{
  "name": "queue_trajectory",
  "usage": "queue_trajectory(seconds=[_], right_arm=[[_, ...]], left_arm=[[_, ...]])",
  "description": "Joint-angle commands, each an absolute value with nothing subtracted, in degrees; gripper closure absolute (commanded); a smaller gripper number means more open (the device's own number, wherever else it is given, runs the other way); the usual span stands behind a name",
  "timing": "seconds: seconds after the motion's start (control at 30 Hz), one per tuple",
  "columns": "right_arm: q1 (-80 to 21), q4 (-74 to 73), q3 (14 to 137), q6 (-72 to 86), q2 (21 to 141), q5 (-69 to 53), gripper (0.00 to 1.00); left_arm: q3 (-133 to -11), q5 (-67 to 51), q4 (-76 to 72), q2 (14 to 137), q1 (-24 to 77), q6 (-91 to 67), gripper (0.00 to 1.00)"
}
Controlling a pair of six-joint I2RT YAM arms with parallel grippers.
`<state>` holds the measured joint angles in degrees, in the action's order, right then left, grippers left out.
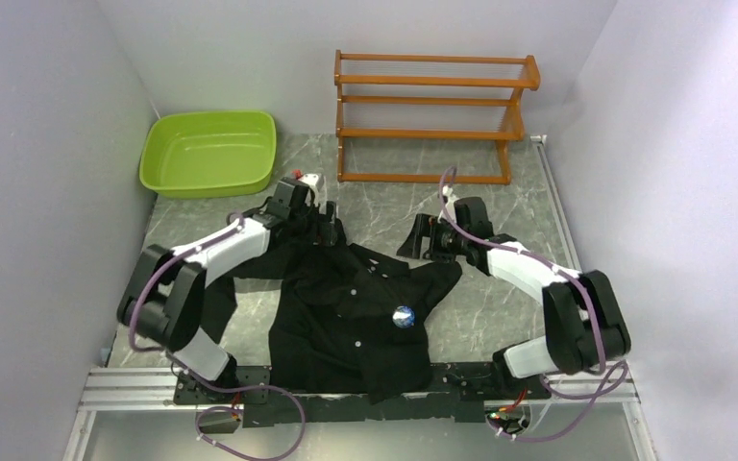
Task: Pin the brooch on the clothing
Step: Flatten out the clothes at the center of the board.
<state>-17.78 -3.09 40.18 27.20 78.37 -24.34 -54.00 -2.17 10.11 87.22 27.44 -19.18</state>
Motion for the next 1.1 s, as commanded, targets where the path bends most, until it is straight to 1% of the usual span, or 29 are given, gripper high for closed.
queue_trajectory(seconds=[0.0, 0.1, 0.2, 0.23, 0.27, 0.33, 0.37, 0.43, 0.7, 0.8, 0.83, 0.87, 0.97, 1.07], right_arm=[[-18.8, -0.3, 39.1, 24.8, 84.9, -31.2, 0.15], [-20.9, 2.4, 40.1, 23.7, 91.4, -32.4, 0.26], [-23.1, 3.7, 41.2, 22.7, 96.1, -32.4, 0.42], [-23.3, 4.6, 41.2, 22.6, 97.0, -33.1, 0.52], [-23.5, 5.6, 41.0, 22.7, 97.5, -33.5, 0.63], [-23.5, 6.8, 41.2, 23.2, 97.8, -33.4, 0.94], [-23.5, 6.9, 41.7, 23.2, 97.5, -32.7, 1.0], [-23.5, 6.7, 43.5, 22.7, 96.6, -31.6, 1.0], [-23.2, 7.0, 55.9, 21.1, 90.7, -21.2, 1.0], [-23.2, 9.9, 58.1, 20.7, 87.7, -16.2, 1.0], [-23.3, 11.0, 58.5, 20.4, 86.9, -14.0, 1.0], [-23.3, 12.3, 58.9, 19.9, 86.3, -11.8, 1.0], [-23.1, 15.6, 61.4, 18.1, 87.3, -7.1, 1.0], [-23.0, 14.4, 68.1, 16.1, 92.4, -3.4, 1.0]], left_arm=[[-60.7, -4.9, 16.4, 94.2, 24.7, -19.4, 0.05], [-62.4, -6.0, 16.3, 98.4, 22.8, -19.1, 0.05], [-63.7, -4.9, 17.6, 101.9, 21.9, -18.4, 0.05], [-64.0, -4.5, 18.2, 103.0, 21.7, -18.1, 0.05], [-64.0, -4.0, 18.2, 103.4, 21.6, -17.9, 0.08], [-63.2, -3.2, 17.8, 103.7, 21.3, -18.1, 0.12], [-62.7, -2.9, 17.5, 103.6, 20.9, -18.3, 0.14], [-61.8, -2.6, 17.0, 103.5, 20.0, -19.1, 0.17], [-63.7, -1.9, 18.9, 106.0, 14.3, -21.0, 0.16], [-64.8, -2.2, 19.3, 106.6, 11.8, -22.1, 0.19], [-65.1, -2.1, 19.2, 106.8, 10.9, -22.3, 0.24], [-65.8, -1.9, 19.4, 107.5, 10.5, -22.4, 0.25], [-68.6, -2.0, 20.4, 109.7, 8.8, -22.9, 0.46], [-70.8, -0.3, 20.5, 110.9, 8.4, -23.4, 0.61]])
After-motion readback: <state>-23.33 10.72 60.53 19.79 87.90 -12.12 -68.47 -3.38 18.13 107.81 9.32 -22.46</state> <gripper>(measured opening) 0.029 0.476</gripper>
